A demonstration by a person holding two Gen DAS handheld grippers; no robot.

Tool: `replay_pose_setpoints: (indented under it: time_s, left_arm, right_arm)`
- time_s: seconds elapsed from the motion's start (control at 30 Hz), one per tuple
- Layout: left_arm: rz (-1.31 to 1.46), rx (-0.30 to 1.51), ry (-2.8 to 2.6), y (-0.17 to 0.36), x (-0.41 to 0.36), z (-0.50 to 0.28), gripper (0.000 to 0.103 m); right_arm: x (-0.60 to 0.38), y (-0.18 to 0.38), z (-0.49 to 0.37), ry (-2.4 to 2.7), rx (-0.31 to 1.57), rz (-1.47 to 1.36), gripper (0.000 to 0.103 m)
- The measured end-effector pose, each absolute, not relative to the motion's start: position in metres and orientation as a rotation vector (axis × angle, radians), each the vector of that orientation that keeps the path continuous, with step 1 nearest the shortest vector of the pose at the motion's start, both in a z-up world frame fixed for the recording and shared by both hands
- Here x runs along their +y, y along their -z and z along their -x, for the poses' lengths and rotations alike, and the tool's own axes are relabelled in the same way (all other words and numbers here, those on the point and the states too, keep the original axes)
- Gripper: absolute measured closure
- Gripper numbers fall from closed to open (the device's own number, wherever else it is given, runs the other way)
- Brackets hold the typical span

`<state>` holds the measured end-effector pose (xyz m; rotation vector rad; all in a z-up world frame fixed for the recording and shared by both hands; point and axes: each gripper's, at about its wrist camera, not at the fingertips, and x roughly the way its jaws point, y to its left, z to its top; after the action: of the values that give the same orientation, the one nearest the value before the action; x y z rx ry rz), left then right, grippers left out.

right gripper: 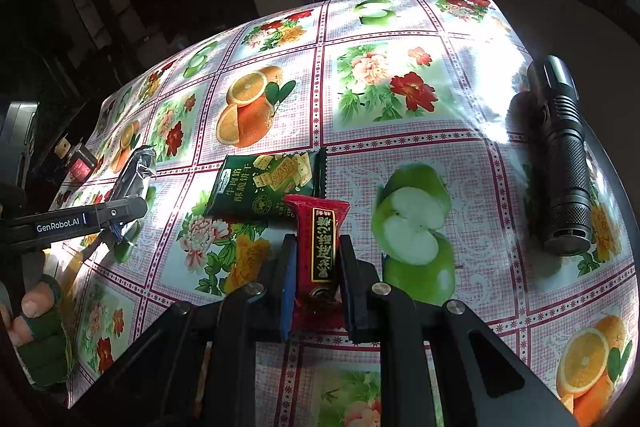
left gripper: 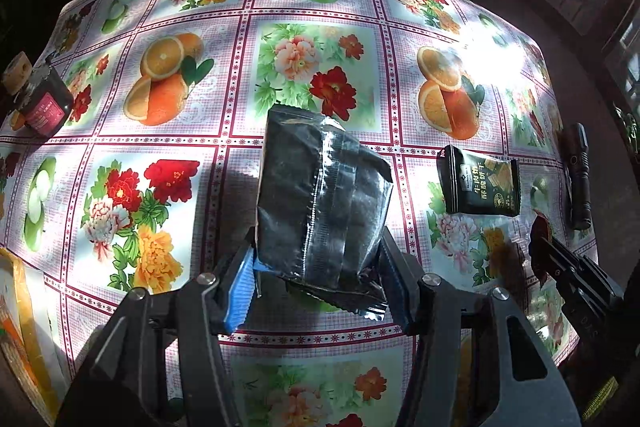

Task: Organize snacks
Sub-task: 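Grasp the dark foil bag with the left tool while the right tool grasps the red candy bar, then carry the dark foil bag and red candy bar over the tray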

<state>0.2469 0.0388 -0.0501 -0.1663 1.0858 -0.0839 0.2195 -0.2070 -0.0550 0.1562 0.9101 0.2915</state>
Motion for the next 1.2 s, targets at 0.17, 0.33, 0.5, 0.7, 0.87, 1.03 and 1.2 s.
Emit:
replay_pose_setpoints:
  time_s: [0.17, 0.33, 0.5, 0.7, 0.87, 1.03, 1.2]
  left_arm:
    - [0.156, 1.048, 0.028, 0.037, 0.052, -0.185, 0.046]
    - [0.121, 0.994, -0.039, 0.027, 0.067, -0.132, 0.046]
    - [0.122, 0.966, -0.082, 0.015, 0.084, -0.087, 0.046]
    - [0.103, 0.934, -0.159, -0.001, 0.105, -0.036, 0.046]
    - [0.110, 0.927, -0.231, -0.002, 0.129, -0.002, 0.046]
    - [0.127, 0.916, -0.302, -0.003, 0.156, 0.025, 0.046]
    - [0.140, 0.892, -0.352, -0.007, 0.176, 0.044, 0.046]
  right_arm:
    - [-0.180, 0.041, -0.186, -0.390, 0.889, -0.152, 0.085]
    - [-0.150, 0.040, -0.158, -0.486, 0.885, -0.149, 0.085]
    - [-0.119, 0.039, -0.132, -0.568, 0.895, -0.130, 0.085]
    - [-0.079, 0.027, -0.102, -0.679, 0.879, -0.084, 0.085]
    - [-0.042, 0.019, -0.081, -0.769, 0.874, -0.034, 0.085]
    - [-0.014, 0.012, -0.063, -0.837, 0.863, -0.007, 0.085]
    - [0.009, 0.006, -0.049, -0.888, 0.852, 0.031, 0.085]
